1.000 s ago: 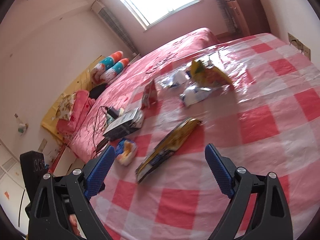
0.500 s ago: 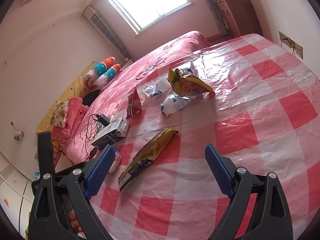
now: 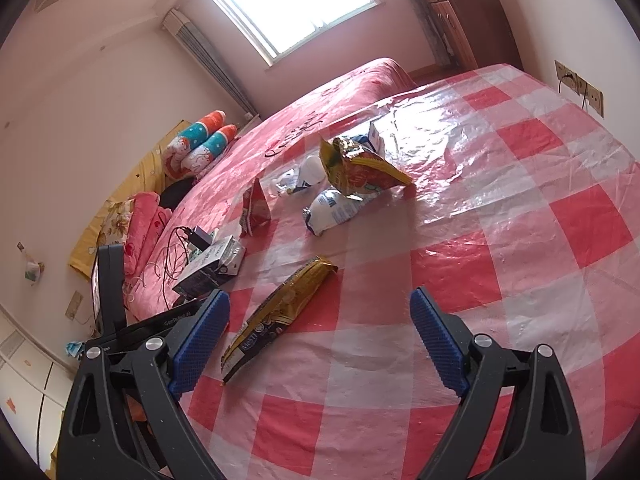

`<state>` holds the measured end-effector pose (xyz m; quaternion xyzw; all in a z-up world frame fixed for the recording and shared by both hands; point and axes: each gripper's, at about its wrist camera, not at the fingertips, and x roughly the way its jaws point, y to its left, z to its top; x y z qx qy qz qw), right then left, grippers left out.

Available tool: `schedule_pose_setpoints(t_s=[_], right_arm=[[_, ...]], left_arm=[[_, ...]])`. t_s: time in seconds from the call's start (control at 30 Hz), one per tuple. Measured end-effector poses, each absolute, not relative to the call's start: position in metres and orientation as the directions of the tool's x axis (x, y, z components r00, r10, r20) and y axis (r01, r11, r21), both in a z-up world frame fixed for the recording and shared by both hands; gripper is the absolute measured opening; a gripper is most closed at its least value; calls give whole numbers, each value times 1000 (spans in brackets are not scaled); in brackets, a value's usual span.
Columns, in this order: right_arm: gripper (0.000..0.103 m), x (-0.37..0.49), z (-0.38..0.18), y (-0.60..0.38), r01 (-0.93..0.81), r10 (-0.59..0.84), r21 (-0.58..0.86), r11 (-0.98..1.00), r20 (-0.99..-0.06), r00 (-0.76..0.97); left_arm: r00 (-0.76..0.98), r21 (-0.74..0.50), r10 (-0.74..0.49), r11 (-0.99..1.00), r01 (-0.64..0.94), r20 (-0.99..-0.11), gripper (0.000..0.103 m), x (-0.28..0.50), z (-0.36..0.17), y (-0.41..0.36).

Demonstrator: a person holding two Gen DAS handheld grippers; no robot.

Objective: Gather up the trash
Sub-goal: 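Close the left tool on the blue Vinda tissue pack, then grasp the gold snack wrapper with the right tool while the left tool holds the tissue pack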

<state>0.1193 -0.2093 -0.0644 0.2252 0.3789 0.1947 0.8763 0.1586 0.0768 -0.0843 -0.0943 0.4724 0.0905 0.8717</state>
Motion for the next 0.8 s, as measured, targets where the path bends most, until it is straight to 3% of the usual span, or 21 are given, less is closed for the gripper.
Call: schedule_pose_setpoints(t_s=[0.17, 0.47, 0.67, 0.8], right_arm=[[90, 124, -70, -205, -161, 507, 532, 831, -606, 613], [90, 128, -75, -202, -165, 500, 512, 843, -631, 593], [90, 130, -79, -194, -202, 499, 475, 856, -658, 564], [82, 130, -82, -178, -253, 502, 438, 863, -683, 530]], left_arm=[[557, -74, 25, 985, -155, -830, 55, 149, -83, 54], [541, -143, -156, 988, 65, -827, 54, 115, -80, -9], [537, -179, -179, 982, 51, -825, 50, 104, -80, -4], [542, -187, -168, 982, 21, -824, 49, 101, -81, 12]])
